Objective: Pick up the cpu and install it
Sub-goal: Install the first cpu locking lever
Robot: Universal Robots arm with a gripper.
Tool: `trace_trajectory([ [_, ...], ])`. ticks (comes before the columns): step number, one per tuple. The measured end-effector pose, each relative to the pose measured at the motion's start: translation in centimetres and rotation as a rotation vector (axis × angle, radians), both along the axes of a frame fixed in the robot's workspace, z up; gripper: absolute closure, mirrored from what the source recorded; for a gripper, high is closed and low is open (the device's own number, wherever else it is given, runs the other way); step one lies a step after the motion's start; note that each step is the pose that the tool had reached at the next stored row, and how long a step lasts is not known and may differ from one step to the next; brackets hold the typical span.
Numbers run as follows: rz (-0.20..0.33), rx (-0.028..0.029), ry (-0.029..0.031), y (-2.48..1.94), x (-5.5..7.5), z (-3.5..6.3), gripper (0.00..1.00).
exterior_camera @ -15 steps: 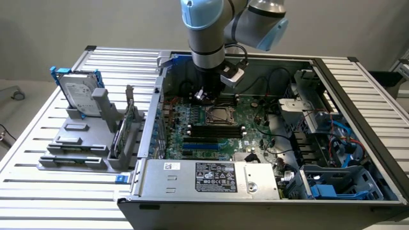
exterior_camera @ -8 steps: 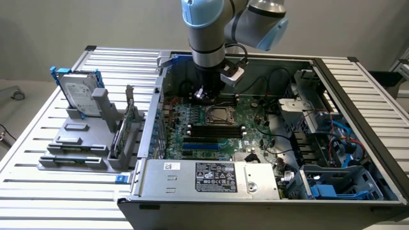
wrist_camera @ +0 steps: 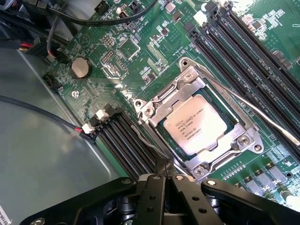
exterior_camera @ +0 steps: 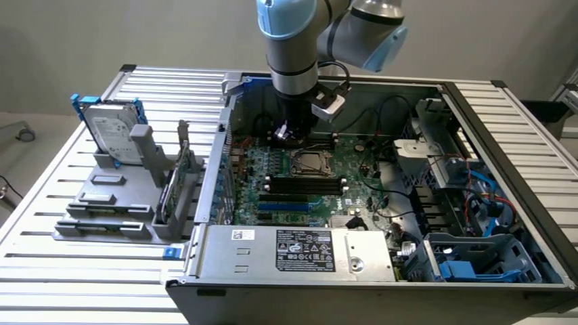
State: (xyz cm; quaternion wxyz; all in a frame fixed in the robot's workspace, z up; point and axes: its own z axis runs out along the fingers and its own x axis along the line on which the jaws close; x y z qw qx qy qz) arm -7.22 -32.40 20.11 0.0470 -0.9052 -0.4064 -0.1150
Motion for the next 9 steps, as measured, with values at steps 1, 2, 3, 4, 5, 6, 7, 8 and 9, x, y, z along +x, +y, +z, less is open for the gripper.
trace_trajectory([
  [1,0.001,-0.0001,0.0001,0.00,0.00,0.00,0.89],
  [2,0.001,-0.0001,0.0000,0.00,0.00,-0.02,0.89],
  [3,0.002,0.0000,0.0001,0.00,0.00,-0.03,0.89],
  [4,0.003,0.0000,0.0001,0.00,0.00,-0.05,0.89],
  [5,0.004,0.0000,0.0000,0.01,0.01,-0.08,0.89],
  [6,0.004,0.0001,0.0000,0.01,0.01,-0.11,0.89],
  [7,0.005,-0.0001,0.0000,0.01,0.01,-0.13,0.89],
  [8,0.006,-0.0001,0.0001,0.01,0.01,-0.16,0.89],
  [9,0.007,-0.0003,0.0002,0.01,0.02,-0.17,0.89],
])
